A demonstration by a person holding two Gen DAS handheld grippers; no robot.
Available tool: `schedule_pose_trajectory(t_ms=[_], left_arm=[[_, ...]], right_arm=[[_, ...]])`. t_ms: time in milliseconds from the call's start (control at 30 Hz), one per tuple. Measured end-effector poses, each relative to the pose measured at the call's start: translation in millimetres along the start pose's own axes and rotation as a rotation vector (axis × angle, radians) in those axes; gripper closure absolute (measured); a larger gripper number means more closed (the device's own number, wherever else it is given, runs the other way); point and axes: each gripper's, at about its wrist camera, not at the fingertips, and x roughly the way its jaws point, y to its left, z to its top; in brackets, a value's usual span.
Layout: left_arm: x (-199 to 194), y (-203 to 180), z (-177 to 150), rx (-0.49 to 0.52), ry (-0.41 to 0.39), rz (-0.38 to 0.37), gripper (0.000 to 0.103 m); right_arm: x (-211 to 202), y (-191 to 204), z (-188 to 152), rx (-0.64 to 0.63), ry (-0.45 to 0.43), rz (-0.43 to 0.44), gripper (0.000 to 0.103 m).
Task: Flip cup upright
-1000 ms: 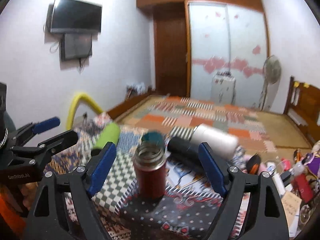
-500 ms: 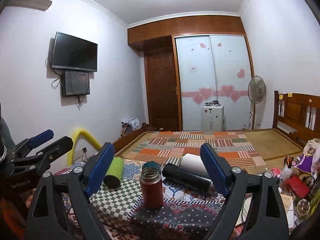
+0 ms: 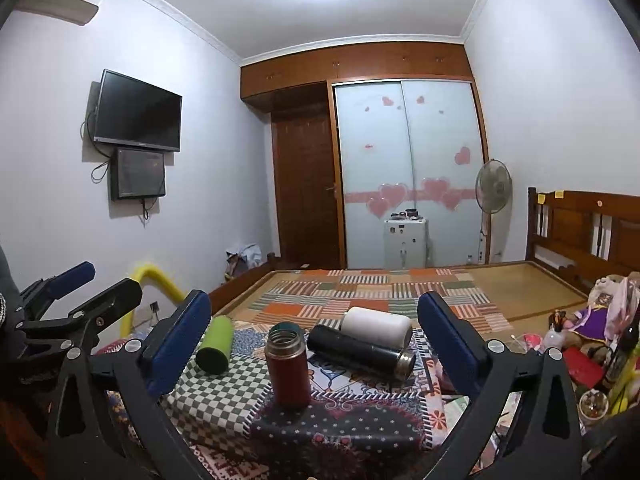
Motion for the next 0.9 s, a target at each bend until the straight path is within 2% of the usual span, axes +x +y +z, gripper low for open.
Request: schedule_pose_trajectory(t_ms=[900], left_arm=[[8.7,3.2,-4.3,-0.012,0.022,-0.02,0.0]], right_arm=[[-2.8,-2.1,-0.9,-0.003,0.001,-0.001,0.0]])
